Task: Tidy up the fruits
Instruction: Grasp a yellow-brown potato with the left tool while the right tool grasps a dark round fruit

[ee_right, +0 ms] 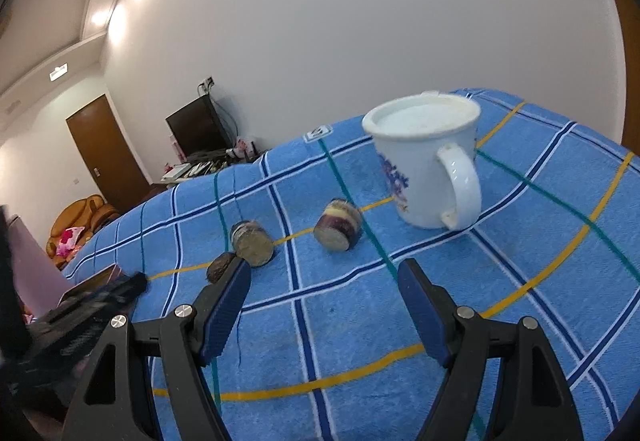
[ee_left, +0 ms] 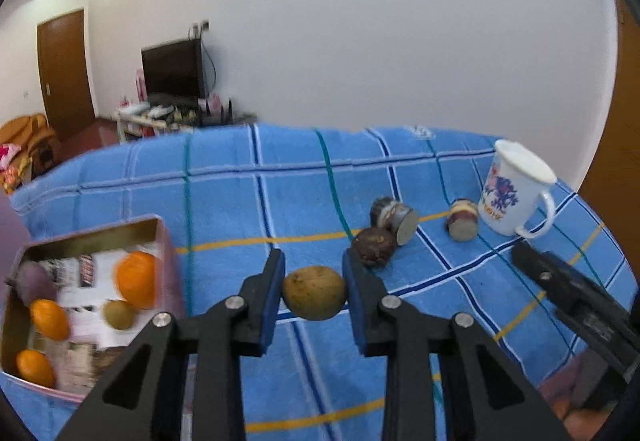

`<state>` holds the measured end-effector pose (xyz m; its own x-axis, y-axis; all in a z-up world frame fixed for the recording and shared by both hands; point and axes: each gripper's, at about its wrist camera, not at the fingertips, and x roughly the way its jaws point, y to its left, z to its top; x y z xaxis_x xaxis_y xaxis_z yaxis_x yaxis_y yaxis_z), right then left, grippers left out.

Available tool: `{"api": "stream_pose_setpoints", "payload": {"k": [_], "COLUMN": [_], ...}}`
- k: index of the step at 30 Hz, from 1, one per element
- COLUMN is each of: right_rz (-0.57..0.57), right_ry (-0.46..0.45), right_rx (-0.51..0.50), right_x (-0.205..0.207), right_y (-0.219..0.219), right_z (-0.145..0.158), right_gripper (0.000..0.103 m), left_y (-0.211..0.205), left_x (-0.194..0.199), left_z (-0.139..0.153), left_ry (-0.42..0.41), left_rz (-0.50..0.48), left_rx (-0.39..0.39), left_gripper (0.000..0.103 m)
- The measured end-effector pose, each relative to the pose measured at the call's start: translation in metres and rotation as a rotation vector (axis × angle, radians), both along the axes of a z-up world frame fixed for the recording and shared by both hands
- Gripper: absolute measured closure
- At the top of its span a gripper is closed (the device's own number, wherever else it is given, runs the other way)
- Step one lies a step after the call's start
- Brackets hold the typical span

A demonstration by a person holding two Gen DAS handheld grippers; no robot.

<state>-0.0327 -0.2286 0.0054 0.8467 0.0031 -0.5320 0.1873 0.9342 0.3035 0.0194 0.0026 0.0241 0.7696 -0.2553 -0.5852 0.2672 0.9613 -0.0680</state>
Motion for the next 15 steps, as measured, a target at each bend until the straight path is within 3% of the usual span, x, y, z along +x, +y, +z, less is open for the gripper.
{"api": "stream_pose_setpoints", "payload": {"k": [6, 10, 15], "right_rz": [0.098, 0.172, 0.161], "right_ry": [0.1, 0.126, 0.222], "right_rx": [0.076, 0.05, 0.07], "right_x": [0.017, 0.043, 0.089], "right_y": [0.024, 0.053, 0.074], "right_z": [-0.007, 0.0, -0.016], "right_gripper": [0.026, 0.026, 0.031], "left_y": [0.037, 0.068, 0.104], "left_x": [-0.016, -0.011, -0.006], "left_z": [0.016, 0.021, 0.02], "left_ry": [-0.104, -0.128, -0.149], "left_rz": [0.022, 0.065, 0.126], "left_rx": [0.046, 0.017, -0.007], "left_gripper": [0.072, 0.072, 0.072]}}
